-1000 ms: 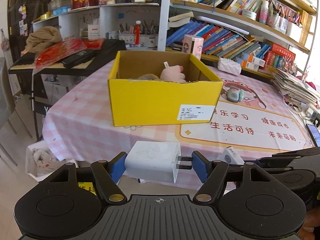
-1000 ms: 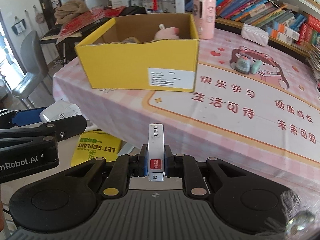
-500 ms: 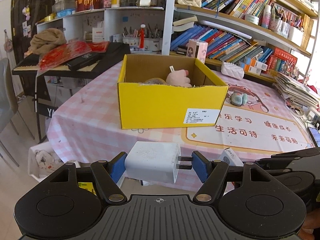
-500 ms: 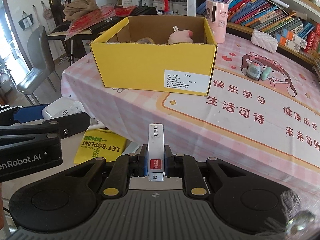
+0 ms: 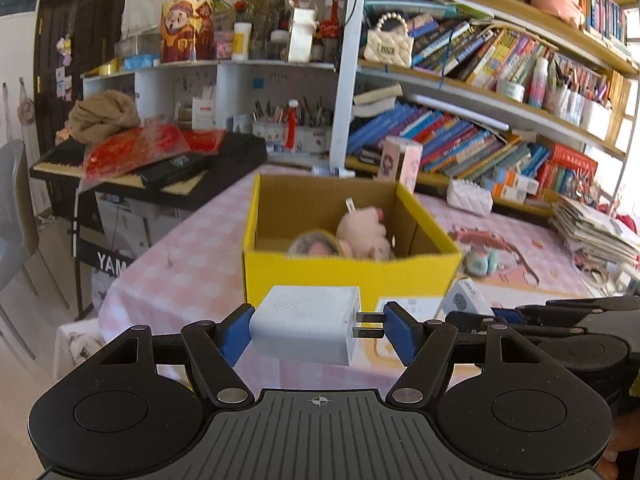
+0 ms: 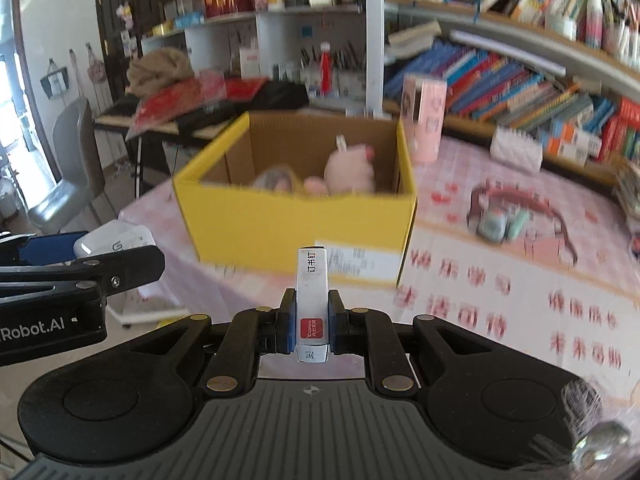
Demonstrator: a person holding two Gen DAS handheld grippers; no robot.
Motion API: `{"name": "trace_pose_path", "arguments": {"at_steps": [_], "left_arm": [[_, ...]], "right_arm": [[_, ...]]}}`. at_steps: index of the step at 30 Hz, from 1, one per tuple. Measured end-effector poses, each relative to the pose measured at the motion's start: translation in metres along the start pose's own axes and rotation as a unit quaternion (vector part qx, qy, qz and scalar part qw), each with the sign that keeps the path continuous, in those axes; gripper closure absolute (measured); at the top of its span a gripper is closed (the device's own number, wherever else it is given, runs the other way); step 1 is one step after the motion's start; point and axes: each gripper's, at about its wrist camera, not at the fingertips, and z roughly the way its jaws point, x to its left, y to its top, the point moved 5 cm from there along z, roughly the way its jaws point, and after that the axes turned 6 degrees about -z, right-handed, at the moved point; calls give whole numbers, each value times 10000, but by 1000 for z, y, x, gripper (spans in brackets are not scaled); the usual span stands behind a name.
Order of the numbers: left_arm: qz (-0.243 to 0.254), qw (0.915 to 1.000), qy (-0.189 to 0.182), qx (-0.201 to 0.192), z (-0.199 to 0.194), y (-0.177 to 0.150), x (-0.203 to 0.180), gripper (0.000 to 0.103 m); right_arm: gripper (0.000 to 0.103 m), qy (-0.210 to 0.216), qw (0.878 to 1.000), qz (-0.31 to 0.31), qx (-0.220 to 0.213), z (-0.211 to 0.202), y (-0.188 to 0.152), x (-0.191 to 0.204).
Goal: Organize objects
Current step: 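Lift the charger and small white box and carry them toward the yellow box, then lower the charger and small white box into the box and open both tools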
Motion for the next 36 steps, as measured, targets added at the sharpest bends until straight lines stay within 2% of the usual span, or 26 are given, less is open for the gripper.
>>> {"name": "trace_pose_path", "arguments": {"at_steps": [6, 18, 29, 36], "left_arm": [[59, 9999, 98, -126, 23, 21, -3, 33], [38, 9995, 206, -244, 86, 67, -22, 33], [-29, 9986, 488, 178, 141, 73, -25, 33], [-37, 9970, 653, 402, 167, 71, -21, 33]], "right_arm": [[89, 1, 9997, 6, -248, 18, 35, -14], [89, 97, 9990, -207, -378, 75, 87, -49], [89, 339, 9975, -620, -81, 133, 100, -65], [89, 449, 9925, -1126, 180, 168, 102, -65]]}}
